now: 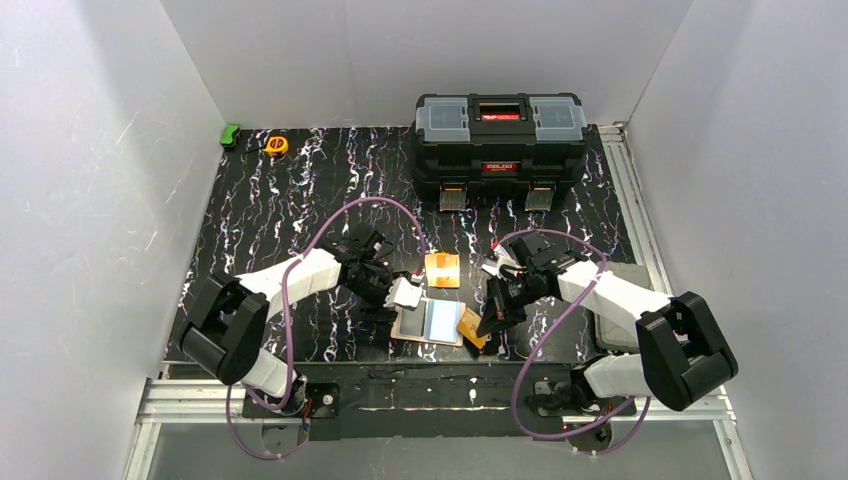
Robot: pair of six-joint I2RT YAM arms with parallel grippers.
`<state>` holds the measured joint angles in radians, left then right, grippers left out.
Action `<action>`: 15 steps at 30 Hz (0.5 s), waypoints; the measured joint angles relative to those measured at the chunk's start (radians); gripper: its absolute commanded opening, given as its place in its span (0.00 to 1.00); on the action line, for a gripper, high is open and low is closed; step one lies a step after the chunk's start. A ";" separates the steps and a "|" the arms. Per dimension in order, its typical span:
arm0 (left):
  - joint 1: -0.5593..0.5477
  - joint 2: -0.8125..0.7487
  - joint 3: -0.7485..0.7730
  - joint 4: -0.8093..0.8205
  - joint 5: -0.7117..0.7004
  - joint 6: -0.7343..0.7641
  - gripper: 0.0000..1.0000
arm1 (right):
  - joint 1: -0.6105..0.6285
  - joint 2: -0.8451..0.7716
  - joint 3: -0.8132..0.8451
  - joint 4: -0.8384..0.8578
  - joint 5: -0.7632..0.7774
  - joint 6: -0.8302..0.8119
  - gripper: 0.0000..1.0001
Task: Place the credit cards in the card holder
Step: Insert the credit card into the card holder.
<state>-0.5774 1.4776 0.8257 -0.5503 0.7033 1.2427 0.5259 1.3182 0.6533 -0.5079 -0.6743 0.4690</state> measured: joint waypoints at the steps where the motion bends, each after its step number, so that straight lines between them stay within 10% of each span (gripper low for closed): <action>1: -0.002 0.002 -0.002 0.010 -0.006 0.004 0.56 | 0.000 0.000 -0.002 0.000 0.005 0.001 0.01; 15: -0.042 0.023 -0.029 0.082 -0.040 0.058 0.52 | 0.000 0.029 -0.003 0.003 0.025 0.002 0.01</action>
<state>-0.6189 1.5005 0.7967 -0.4679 0.6636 1.3003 0.5259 1.3468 0.6498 -0.5045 -0.6491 0.4713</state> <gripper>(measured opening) 0.530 0.026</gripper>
